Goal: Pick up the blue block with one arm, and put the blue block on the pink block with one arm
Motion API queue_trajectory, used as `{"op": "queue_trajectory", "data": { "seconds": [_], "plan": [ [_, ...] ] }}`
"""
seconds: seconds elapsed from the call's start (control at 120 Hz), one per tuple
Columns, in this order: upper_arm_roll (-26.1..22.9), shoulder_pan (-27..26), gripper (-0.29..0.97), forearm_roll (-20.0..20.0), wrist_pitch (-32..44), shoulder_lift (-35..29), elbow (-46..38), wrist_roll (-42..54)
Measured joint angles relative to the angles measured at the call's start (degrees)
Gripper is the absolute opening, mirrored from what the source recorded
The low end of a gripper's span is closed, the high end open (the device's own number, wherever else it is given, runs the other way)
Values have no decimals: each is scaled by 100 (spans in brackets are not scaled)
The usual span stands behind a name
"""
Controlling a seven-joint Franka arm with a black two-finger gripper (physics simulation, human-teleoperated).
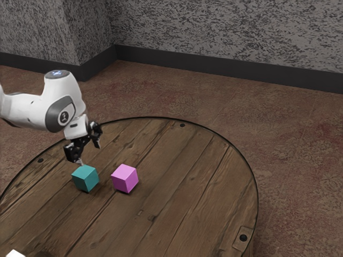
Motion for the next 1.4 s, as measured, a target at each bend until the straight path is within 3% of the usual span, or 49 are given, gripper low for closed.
{"op": "queue_trajectory", "data": {
  "seconds": [0.317,0.517,0.983,1.192,1.4],
  "plan": [
    [0,66,68,-56,160,16,-278,373],
    [0,129,68,-339,139,92,-389,255],
    [0,296,68,-393,209,740,-295,111],
    [7,395,34,-352,282,581,-259,95],
    [-116,-35,34,-357,-99,-316,-266,19]
  ]
}}
